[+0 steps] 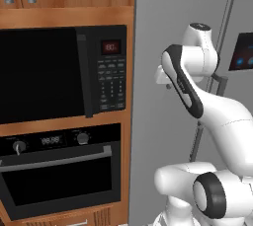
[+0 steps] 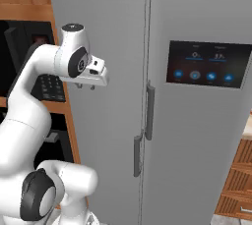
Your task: Take the fish from the oven and place it on the plate on the counter.
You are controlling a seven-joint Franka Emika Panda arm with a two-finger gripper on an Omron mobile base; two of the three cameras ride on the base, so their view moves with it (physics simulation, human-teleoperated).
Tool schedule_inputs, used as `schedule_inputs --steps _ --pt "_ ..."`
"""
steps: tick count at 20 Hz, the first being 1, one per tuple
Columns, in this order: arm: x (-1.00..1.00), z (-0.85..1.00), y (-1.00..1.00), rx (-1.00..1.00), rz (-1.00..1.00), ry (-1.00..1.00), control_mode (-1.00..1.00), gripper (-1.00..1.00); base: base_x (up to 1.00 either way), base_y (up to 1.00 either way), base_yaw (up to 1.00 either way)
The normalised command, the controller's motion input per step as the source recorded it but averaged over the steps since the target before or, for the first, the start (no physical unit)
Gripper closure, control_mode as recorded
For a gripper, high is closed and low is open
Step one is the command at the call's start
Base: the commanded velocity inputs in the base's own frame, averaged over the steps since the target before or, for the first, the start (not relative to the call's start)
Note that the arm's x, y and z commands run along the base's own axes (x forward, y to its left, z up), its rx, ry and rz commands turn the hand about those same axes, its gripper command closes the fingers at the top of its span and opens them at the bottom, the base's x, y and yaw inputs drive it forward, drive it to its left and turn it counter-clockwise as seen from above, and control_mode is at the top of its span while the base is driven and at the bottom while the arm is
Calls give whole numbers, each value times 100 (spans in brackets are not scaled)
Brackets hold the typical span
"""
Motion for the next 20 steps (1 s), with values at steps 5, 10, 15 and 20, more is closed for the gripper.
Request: schedule_inputs --steps 5,10,15,20 --pt "22 0 0 0 0 5 -100 -100 0 0 0" --pt "-2 0 22 -1 -1 -2 -100 -100 0 0 0" --pt "-56 -8 100 -29 29 -9 -100 -100 0 0 0" --pt "-33 -60 100 -32 50 -24 -100 -100 0 0 0"
